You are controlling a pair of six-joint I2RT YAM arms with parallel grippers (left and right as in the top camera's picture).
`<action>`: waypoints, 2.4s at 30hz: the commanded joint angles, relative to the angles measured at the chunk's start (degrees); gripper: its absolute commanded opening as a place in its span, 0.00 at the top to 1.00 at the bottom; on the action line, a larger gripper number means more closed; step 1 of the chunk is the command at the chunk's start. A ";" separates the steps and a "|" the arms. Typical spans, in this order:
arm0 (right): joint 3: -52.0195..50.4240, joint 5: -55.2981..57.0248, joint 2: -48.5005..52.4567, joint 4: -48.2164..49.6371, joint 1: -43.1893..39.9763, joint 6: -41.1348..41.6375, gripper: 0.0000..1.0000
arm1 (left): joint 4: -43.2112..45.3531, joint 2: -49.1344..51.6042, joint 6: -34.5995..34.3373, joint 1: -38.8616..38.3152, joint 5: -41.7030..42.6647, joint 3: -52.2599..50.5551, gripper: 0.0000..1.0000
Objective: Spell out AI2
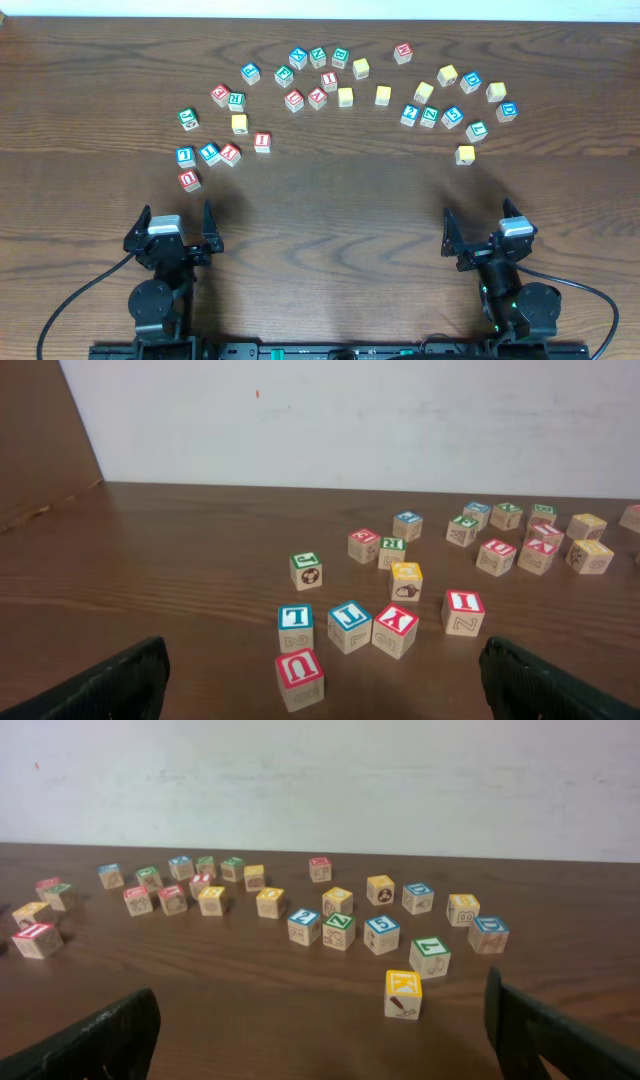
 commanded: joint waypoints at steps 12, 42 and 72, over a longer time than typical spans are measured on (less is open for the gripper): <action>-0.04 -0.17 -0.26 -0.24 -0.39 0.33 0.01 | -2.54 -0.31 0.81 0.35 1.46 -0.42 0.02; -0.04 -0.17 -0.26 -0.24 -0.39 0.33 0.01 | -25.97 62.60 0.81 0.17 16.11 51.15 0.03; 3.85 -1.57 1.99 12.76 -0.42 -1.62 0.01 | -56.52 87.71 3.98 0.02 17.51 101.46 0.02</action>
